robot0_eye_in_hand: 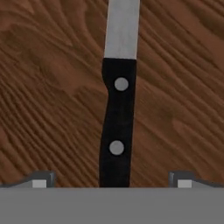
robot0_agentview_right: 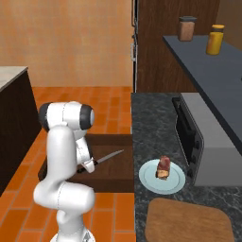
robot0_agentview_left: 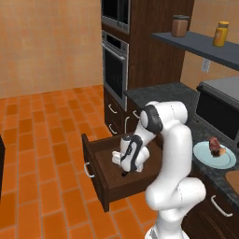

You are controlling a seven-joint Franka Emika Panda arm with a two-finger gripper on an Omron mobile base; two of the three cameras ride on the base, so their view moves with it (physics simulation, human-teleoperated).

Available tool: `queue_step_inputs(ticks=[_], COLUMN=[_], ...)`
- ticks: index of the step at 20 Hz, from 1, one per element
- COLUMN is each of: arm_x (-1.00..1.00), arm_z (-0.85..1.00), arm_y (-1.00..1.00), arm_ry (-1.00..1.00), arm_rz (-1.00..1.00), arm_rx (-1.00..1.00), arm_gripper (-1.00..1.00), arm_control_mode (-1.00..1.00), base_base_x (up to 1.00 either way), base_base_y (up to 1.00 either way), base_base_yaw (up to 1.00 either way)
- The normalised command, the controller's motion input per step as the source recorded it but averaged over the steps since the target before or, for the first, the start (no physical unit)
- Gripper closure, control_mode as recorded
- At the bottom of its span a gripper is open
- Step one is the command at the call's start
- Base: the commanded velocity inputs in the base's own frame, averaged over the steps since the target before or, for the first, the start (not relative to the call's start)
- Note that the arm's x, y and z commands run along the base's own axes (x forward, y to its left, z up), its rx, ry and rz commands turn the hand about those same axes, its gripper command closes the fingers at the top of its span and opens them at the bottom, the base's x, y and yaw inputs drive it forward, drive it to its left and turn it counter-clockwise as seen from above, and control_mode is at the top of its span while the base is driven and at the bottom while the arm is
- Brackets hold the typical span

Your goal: Pick up the knife from the drawer and place it on the cutting board. Then place the meat from the plate to the cutting board.

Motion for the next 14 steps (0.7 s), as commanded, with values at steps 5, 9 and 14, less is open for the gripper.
queue_step_inputs(ticks=[5,9,14], arm_x=[0.10,0.06,0.00], arm_z=[-0.48,-0.21,-0.02], arm_y=[0.00,0.00,0.00], arm_ry=[0.04,0.00,0.00], arm_rz=[0.03,0.01,0.00], arm_rx=[-0.01,0.00,0.00], arm_gripper=[-1.00,1.00,1.00], arm_control_mode=[-1.00,-1.00,-1.00], base_base_x=[0.00,0.00,0.00], base_base_y=[0.00,0.00,0.00], base_base_yaw=[0.00,0.00,0.00])
